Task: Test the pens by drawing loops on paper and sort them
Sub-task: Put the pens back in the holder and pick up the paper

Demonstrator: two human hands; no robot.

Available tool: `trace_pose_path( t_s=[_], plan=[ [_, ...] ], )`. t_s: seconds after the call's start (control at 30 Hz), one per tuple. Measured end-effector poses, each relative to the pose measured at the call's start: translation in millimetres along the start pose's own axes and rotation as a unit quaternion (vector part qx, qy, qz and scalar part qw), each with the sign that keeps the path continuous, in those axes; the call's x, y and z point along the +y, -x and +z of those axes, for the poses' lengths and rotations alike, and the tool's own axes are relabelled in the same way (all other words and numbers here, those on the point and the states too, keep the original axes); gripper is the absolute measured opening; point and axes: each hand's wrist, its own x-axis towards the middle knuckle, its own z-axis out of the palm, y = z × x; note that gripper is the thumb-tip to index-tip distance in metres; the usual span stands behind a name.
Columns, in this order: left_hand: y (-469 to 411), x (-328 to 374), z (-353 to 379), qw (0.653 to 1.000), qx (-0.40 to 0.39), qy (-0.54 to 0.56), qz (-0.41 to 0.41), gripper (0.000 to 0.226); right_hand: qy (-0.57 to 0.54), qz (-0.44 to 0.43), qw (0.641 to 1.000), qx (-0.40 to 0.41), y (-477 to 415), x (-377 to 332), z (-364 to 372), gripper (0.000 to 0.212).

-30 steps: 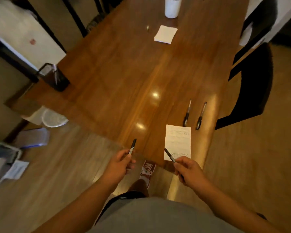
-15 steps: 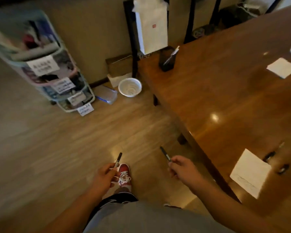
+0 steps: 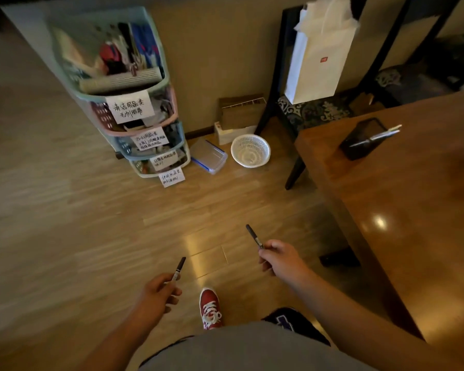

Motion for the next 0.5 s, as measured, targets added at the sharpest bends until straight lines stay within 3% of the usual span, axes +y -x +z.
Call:
trace_pose_path(
  t_s=[0.17,0.5],
  plan=[
    [-49,58,4,0.999,-0.025,-0.015,0.023,0.016,-0.016,0.036,0.999,0.028,-32,-18,-22,0.011],
    [-135,227,84,0.992,-0.083,-0.064,0.076,0.019,-0.017,0.061,0.995,0.075,-99,-13,-118,0.022]
  ],
)
